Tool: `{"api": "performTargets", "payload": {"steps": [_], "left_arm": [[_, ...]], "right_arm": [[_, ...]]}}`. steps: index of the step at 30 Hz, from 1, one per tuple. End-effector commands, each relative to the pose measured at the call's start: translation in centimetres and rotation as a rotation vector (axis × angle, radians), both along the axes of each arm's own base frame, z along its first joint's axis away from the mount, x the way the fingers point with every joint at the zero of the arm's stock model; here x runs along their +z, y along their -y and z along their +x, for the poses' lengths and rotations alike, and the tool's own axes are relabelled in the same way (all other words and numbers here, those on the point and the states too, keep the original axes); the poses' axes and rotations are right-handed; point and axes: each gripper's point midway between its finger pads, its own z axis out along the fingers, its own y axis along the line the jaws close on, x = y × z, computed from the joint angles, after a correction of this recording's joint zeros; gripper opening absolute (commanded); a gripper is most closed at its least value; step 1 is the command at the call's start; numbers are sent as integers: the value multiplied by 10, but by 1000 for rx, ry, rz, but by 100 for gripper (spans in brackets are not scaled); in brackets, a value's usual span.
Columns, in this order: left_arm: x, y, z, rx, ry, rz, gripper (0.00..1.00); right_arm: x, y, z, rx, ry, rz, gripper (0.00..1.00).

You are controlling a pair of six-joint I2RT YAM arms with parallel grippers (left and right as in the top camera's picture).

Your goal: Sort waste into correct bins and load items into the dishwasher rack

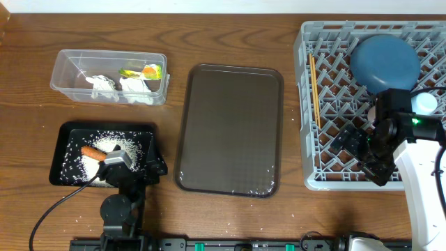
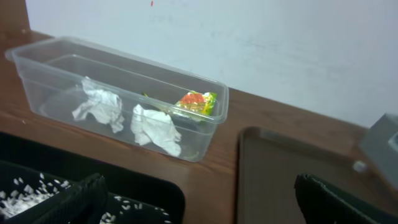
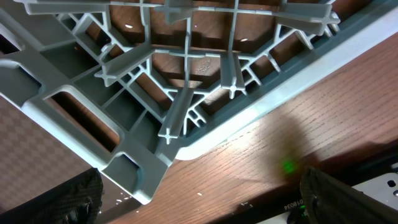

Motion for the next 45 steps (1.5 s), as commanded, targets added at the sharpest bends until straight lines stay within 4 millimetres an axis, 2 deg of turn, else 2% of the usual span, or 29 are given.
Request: {"api": "performTargets", "payload": {"steps": [1,37,41,45], "left_arm": [[-18,-9,0,30,-45,95,98],[-18,-11,0,39,-48,94,98],[-18,-11,0,39,-48,94,98],[-18,-11,0,39,-48,94,98]], "right_arm": [[2,1,0,-18,7,-3,99],[2,1,0,-17,8,-3,99],[9,1,-1,-17,45,-7,99],[28,1,-4,-17,138,-16,99]]}}
